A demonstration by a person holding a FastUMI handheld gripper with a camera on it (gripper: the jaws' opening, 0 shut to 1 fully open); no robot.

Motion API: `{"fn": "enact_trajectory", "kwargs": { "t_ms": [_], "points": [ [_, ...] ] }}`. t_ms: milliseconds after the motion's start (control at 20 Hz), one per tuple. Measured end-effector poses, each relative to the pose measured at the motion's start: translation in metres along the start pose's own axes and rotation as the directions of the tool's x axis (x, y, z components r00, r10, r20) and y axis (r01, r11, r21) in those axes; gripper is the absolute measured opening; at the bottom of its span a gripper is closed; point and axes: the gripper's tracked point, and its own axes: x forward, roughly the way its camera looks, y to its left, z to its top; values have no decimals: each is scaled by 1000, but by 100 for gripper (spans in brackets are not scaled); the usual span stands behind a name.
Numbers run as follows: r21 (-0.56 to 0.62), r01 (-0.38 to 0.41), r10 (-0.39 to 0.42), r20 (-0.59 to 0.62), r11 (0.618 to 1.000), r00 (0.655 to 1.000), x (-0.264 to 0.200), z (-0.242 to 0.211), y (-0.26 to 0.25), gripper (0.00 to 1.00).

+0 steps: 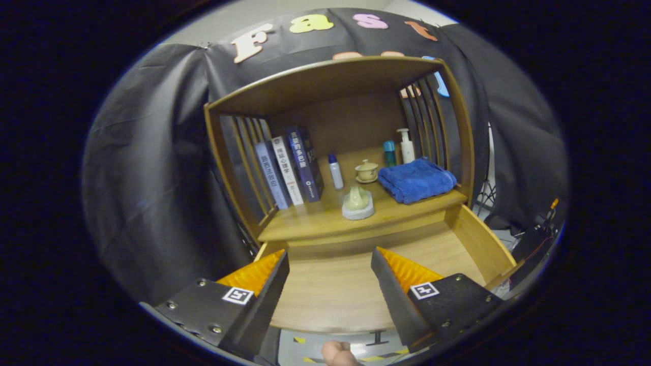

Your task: Pull open the drawer, take out the items inside it, and place them on the countertop above the cabinet.

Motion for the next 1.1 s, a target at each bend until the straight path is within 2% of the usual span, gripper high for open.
{"fn": "enact_trajectory", "kwargs": {
  "t_ms": [300, 500, 700, 900, 1100],
  "points": [
    [-47, 48, -42, 117, 998, 992, -61, -8, -15, 96],
    [-91, 58, -50, 88, 994, 995, -79, -48, -33, 96],
    [-122, 80, -71, 76, 989, 995, -84, -89, -46, 96],
    [-139, 100, -85, 110, 985, 990, -84, -107, -56, 96],
    [-161, 103, -90, 84, 982, 992, -71, -136, -65, 96]
  ]
}}
